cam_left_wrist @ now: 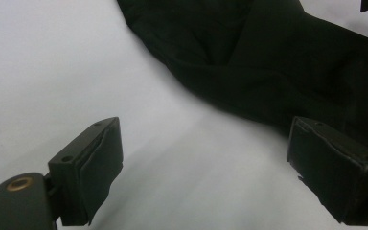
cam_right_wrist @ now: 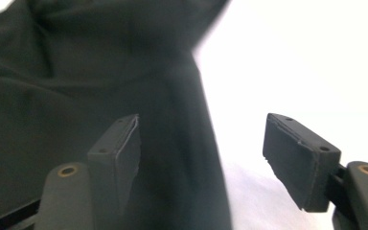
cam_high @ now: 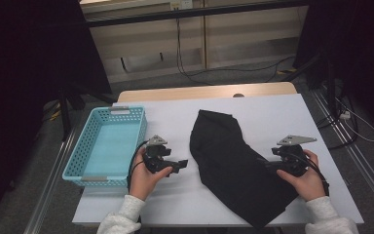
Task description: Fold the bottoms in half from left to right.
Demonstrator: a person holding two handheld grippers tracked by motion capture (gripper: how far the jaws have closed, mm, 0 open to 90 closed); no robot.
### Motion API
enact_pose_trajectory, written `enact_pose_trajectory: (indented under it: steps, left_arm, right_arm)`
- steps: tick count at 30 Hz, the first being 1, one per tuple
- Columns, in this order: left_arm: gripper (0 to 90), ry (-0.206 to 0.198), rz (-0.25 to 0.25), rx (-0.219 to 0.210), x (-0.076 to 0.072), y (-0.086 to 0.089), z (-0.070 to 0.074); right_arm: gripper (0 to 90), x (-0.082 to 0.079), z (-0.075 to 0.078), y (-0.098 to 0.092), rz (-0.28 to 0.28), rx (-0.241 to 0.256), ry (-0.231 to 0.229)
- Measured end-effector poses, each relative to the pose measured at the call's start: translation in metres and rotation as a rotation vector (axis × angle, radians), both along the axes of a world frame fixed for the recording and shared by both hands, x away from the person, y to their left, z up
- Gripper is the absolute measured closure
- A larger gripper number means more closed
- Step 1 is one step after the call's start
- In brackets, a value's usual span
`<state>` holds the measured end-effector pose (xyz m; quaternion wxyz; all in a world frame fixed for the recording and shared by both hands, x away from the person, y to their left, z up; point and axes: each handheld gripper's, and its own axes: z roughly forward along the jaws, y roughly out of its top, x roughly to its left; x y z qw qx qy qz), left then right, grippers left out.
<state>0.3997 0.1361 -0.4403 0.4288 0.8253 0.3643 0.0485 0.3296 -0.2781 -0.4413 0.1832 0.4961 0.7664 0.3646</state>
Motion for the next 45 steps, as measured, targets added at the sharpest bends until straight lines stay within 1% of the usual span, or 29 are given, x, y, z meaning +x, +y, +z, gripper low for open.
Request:
enact_pose_trajectory:
  steps: [2,3,5,7,10,12,14,16,17,19,21,23,26,27,28,29,31,34,35,36,37,38,40,41,43,45]
  left_arm:
    - [12.3,0.001,0.0,0.001,0.0,0.0,0.0]
    - [12.3,0.0,0.003,0.0,0.0,0.0,0.0]
    - [12.3,0.001,0.001,0.006,0.0,0.001,0.001]
    - [12.3,-0.002,-0.001,0.005,0.0,0.0,0.002]
    - [12.3,-0.002,0.003,0.001,0.0,-0.001,0.001]
    - [12.3,0.0,0.001,0.002,0.001,0.0,0.002]
    - [12.3,-0.005,0.002,0.003,0.002,-0.001,0.002]
    - [12.3,-0.003,0.002,0.0,0.002,-0.001,0.002]
    - [12.3,-0.001,0.0,0.001,0.002,-0.002,0.002]
    - [12.3,-0.002,-0.006,0.006,0.002,-0.003,0.002]
    - [12.3,-0.003,-0.005,0.001,0.002,-0.005,0.002]
    - [12.4,-0.005,-0.008,0.001,0.003,-0.006,0.002]
    - [12.4,-0.002,-0.002,0.001,0.003,-0.006,0.001]
    - [12.4,-0.003,-0.001,0.001,0.003,-0.006,0.001]
    - [12.4,-0.003,-0.001,0.001,0.003,-0.006,0.001]
    - [12.4,-0.006,-0.005,0.0,0.004,-0.007,0.002]
    - [12.4,-0.007,-0.005,-0.001,0.004,-0.008,0.002]
    - [12.4,-0.007,-0.006,0.002,0.004,-0.008,0.001]
    - [12.4,-0.007,0.009,0.005,0.003,-0.01,0.001]
    - [12.4,-0.007,0.009,0.005,0.003,-0.01,0.001]
    - [12.4,-0.007,-0.005,0.007,0.004,-0.01,0.0]
    - [12.4,-0.007,-0.005,0.007,0.004,-0.01,0.0]
    - [12.5,-0.009,-0.002,0.007,0.005,-0.01,0.001]
    - [12.5,-0.01,0.0,0.004,0.006,-0.011,0.001]
    - [12.5,-0.007,0.0,-0.001,0.007,-0.012,0.002]
    - [12.5,-0.012,-0.001,0.0,0.008,-0.012,0.002]
  right_arm:
    - [30.4,-0.001,-0.002,-0.002,-0.004,-0.003,0.018]
    - [32.4,-0.002,-0.003,-0.003,-0.003,-0.007,0.024]
    - [32.9,-0.003,-0.004,-0.004,-0.001,-0.015,0.031]
    - [35.2,-0.005,-0.006,-0.005,0.0,-0.006,0.041]
    - [37.4,-0.005,-0.009,-0.004,0.011,-0.013,0.056]
    - [39.6,-0.004,-0.013,-0.002,0.019,-0.014,0.078]
    - [41.6,-0.005,-0.015,0.0,0.017,-0.021,0.063]
    - [45.0,-0.006,-0.014,0.003,0.029,-0.009,0.073]
    - [46.3,-0.007,-0.014,0.006,0.034,-0.011,0.072]
    - [52.9,-0.008,-0.014,0.008,0.032,-0.04,0.067]
    - [59.8,-0.009,-0.013,0.009,0.037,-0.023,0.075]
    - [64.5,-0.009,-0.014,0.007,0.031,-0.008,0.075]
    - [73.9,-0.009,-0.014,0.005,0.024,0.021,0.091]
    - [76.3,-0.009,-0.014,0.004,0.026,0.031,0.097]
    - [76.3,-0.009,-0.014,0.004,0.026,0.031,0.097]
    - [81.4,-0.009,-0.015,0.003,0.036,0.053,0.105]
    - [85.2,-0.009,-0.015,0.003,0.048,0.069,0.113]
    - [86.8,-0.008,-0.014,0.002,0.054,0.075,0.122]
    - [87.6,-0.007,-0.012,0.001,0.064,0.062,0.132]
    - [87.6,-0.007,-0.012,0.0,0.066,0.055,0.128]
    - [87.6,-0.007,-0.011,-0.002,0.07,0.054,0.131]
    - [87.6,-0.006,-0.01,-0.004,0.073,0.058,0.132]
    - [87.6,-0.006,-0.009,-0.008,0.066,0.053,0.125]
    - [87.6,-0.005,-0.008,-0.013,0.055,0.052,0.121]
    - [87.6,-0.005,-0.007,-0.017,0.047,0.056,0.117]
    - [87.6,-0.005,-0.007,-0.019,0.039,0.059,0.114]
